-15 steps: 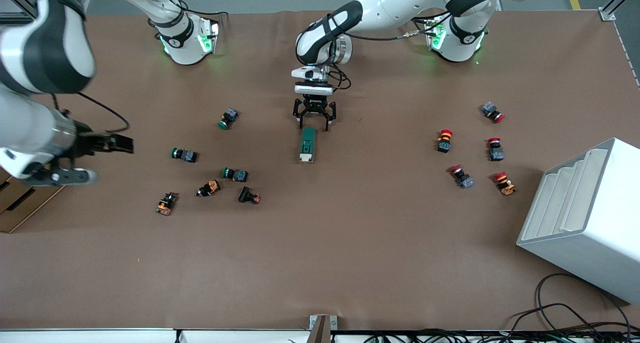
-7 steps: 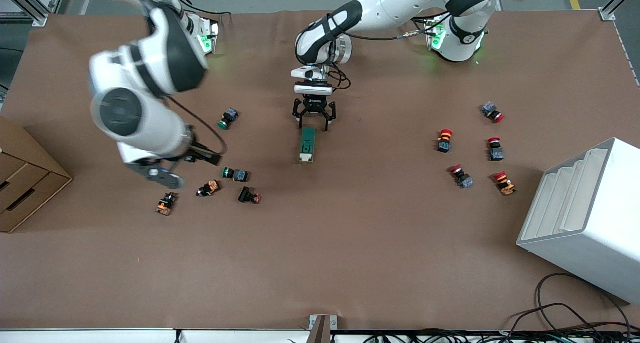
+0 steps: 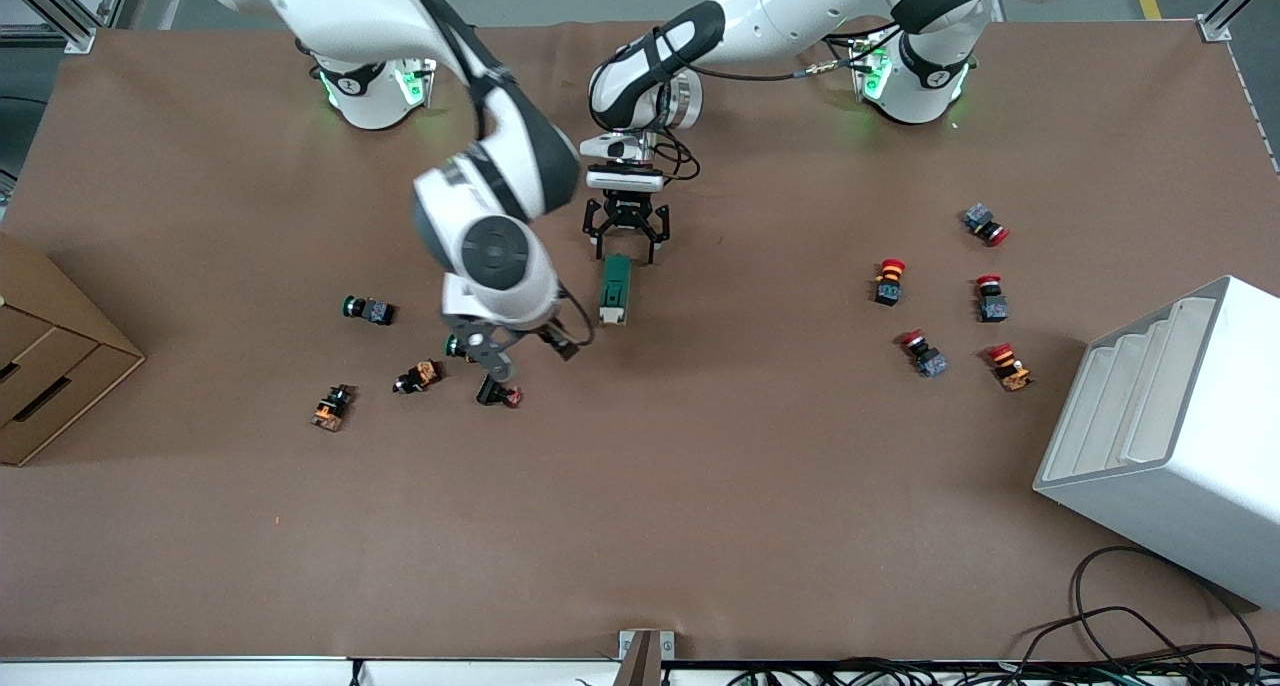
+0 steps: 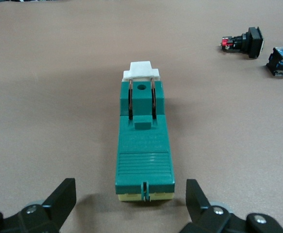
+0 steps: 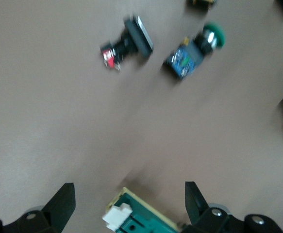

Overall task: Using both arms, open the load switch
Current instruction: 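Reach the right gripper to the white handle of the switch, then push the white handle down with the right gripper while the left gripper holds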

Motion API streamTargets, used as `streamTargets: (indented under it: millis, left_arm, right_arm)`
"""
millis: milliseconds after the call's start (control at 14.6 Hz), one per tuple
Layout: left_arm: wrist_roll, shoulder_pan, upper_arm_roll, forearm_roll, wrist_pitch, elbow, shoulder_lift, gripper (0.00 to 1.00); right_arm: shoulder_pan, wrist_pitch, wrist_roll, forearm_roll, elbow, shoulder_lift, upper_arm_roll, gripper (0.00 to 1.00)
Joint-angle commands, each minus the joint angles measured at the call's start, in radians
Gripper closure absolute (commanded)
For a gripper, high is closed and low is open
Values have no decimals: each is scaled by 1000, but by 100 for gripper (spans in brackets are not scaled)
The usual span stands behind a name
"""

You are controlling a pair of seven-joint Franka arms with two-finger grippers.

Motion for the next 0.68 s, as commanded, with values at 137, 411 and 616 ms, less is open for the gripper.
streamTargets:
  millis: [137, 411, 616]
  left_arm:
    - [-16, -13, 4, 17, -14, 14, 11, 0]
    - [-16, -16, 4, 17, -14, 14, 25, 0]
    - [-17, -49, 29, 18, -15, 14, 27, 0]
  right_arm:
    - [42, 49, 226, 12, 85, 134, -12, 0]
    - [64, 46, 292, 87, 84, 163, -12, 0]
    - [81, 40, 312, 128, 84, 185, -12, 0]
